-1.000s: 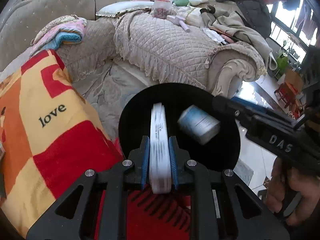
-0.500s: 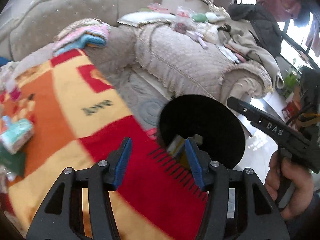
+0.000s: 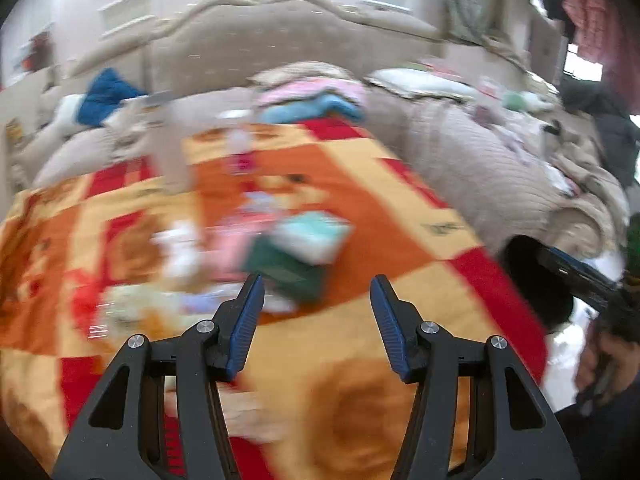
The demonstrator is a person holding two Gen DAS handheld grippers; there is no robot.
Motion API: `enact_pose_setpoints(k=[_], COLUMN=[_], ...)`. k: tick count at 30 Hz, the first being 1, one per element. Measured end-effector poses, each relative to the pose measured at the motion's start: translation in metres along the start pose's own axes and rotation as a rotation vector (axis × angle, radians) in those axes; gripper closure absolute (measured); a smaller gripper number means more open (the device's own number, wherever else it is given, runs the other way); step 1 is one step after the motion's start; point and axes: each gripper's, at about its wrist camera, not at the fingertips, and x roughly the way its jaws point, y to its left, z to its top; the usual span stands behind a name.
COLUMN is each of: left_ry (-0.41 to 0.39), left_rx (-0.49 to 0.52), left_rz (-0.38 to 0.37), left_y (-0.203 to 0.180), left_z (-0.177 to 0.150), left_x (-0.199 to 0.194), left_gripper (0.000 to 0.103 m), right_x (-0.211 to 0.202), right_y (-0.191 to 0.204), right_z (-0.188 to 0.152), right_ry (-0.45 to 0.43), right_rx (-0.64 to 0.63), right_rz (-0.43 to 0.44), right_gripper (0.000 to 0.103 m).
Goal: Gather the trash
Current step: 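Grasp the yellow snack bag with the left gripper while the right grasps crumpled beige paper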
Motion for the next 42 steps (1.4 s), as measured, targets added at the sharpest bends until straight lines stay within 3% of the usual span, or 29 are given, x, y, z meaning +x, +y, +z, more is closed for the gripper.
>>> enact_pose_setpoints(k=[2,5,9,15,20,29,31,37,42], left_ry=[-0.011,-0.003,0.023,0.051,0.067,0.054,0.052,0.054,0.093], left_rx=[-0.031,-0.124,-0.287,-0.343,-0.385,-0.403,-0.405,-0.35,-0.323], left_rz=[0.055,0.121,0.111,0.105,0.043,0.034,0.031,0.078,0.014], left_y=[0.038,0.095,0.149,0.161,0.168,0.179,0.182,0.185,0.18], left_z=[-0.008,-0.027,-0.062,-0.096,-0.11,-0.107,-0.103,-0.088,-0.085], left_x=[-0.006,-0.012,-0.011,-0.001,0.008,0.019,0.021,0.037,0.048], left_gripper=[0.049,0.049,0.049,0.049,0.049,0.049,0.049,0.049,0.05], right_x=[0.007,0.023,0.042,0.08,0.108,0.136,0.133,0.119,0.107], right_y=[0.02,0.064,0.123,0.204,0.255,0.291,0.289,0.275,0.248], right_z=[-0.004,-0.013,-0.031,-0.06,-0.077,-0.087,-0.086,-0.084,-0.075], right_ry=[0.022,0.083,0.159,0.265,0.325,0.379,0.369,0.347,0.327], right_rx=[-0.052,-0.147,-0.295,-0.433,-0.509,-0.554,-0.549,-0.559,-0.535], right_rz=[0.057,0.213,0.363,0.516,0.596,0.589,0.596,0.587,0.54], right_gripper=[0.042,0.041,0.041,0.041,0.041,0.042,0.071,0.073,0.073])
